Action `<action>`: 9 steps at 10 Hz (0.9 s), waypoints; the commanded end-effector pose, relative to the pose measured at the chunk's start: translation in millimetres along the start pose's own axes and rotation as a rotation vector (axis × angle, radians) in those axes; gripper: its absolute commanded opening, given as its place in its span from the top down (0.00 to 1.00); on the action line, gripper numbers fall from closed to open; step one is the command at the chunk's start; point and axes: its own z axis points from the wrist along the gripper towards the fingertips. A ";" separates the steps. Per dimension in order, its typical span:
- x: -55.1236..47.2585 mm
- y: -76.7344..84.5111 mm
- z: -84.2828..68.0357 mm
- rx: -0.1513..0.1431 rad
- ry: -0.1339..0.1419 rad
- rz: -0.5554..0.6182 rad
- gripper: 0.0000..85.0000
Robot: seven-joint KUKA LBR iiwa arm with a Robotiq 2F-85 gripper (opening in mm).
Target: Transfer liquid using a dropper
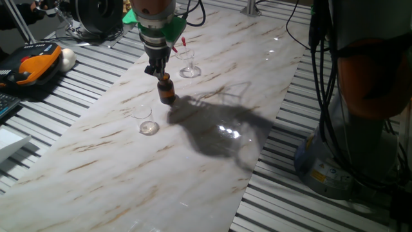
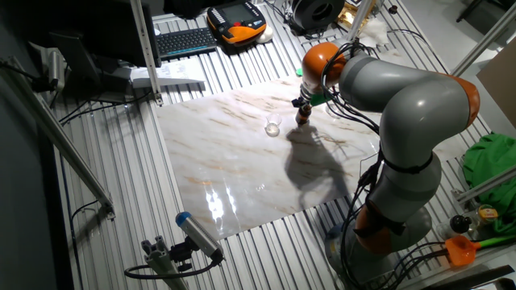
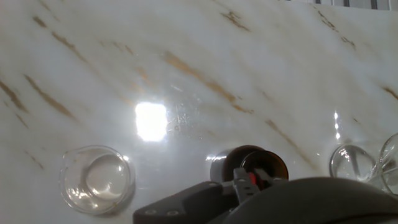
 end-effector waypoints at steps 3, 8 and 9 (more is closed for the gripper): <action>0.1 -0.1 -0.6 0.003 0.002 0.002 0.60; 0.0 0.1 -0.7 -0.007 0.001 -0.003 0.80; 0.0 0.1 -0.6 -0.012 0.003 -0.005 1.00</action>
